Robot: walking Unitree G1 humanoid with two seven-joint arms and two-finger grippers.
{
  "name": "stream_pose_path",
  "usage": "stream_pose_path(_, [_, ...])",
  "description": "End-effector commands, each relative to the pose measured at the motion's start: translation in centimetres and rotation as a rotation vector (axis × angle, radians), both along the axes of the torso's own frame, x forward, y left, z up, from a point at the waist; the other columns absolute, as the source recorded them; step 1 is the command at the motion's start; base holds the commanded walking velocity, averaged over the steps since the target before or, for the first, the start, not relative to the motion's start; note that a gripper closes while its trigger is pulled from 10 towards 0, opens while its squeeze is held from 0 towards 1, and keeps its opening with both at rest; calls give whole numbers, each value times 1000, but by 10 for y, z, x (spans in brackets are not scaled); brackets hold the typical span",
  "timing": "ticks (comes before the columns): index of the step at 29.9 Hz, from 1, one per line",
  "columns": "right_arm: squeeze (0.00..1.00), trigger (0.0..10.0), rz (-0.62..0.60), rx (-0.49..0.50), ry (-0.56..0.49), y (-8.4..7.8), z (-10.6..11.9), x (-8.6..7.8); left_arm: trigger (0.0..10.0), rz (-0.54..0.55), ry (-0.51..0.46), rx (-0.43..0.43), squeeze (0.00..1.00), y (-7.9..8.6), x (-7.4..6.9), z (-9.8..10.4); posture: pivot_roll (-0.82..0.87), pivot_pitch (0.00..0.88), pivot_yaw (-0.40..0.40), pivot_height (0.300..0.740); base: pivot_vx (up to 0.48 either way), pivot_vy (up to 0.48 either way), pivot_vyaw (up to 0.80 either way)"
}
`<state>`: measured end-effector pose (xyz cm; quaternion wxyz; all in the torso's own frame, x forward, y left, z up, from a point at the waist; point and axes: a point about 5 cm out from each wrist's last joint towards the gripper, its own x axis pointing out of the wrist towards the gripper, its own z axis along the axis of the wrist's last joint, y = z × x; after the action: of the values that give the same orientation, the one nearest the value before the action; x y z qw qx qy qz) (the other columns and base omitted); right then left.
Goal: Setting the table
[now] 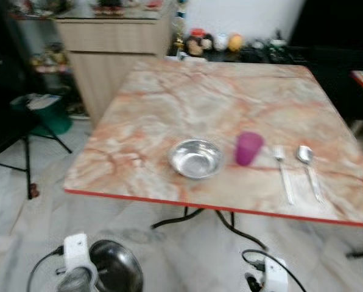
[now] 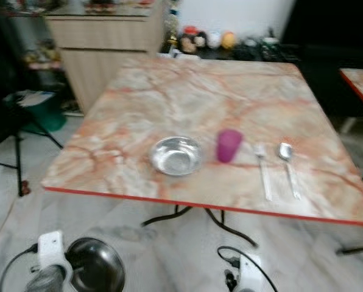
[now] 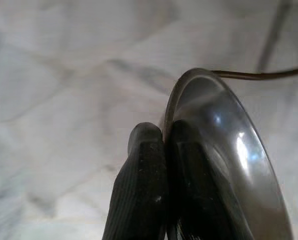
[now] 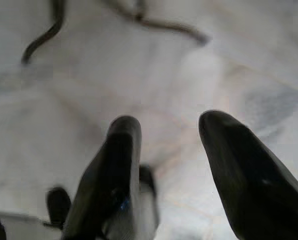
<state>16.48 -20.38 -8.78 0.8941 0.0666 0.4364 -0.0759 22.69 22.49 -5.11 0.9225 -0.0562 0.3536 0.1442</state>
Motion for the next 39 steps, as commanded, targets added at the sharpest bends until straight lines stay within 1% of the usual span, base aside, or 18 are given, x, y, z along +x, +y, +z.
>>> stream_pose_path(1, [0,10000,2,21,1,8,-1,1,10000,7,4,25,0,8,-1,2,14,0,-24,740,0,-277,-700])
stream_pose_path(4, [0,10000,2,21,-3,8,-1,1,10000,8,5,26,0,8,-1,1,14,0,-24,740,0,-280,-513])
stream_pose_path(16, [0,10000,2,25,-2,8,-2,-1,10000,1,9,28,0,7,-1,1,15,0,-23,740,0,-277,0])
stream_pose_path(22, [0,10000,23,25,5,8,-2,-3,10000,-6,12,31,0,7,-1,1,14,0,-22,740,0,-278,0])
stream_pose_path(27, [0,10000,23,29,5,9,-3,-4,10000,-8,10,32,0,6,-1,1,13,0,-21,740,0,-277,632])
stream_pose_path(30, [0,10000,-2,42,0,9,-3,-3,10000,-15,10,34,0,6,-1,1,11,0,-19,740,0,-275,0])
stream_pose_path(39, [0,10000,-3,36,0,7,-2,-3,10000,-17,10,38,0,6,-1,1,11,0,-20,740,0,-277,0])
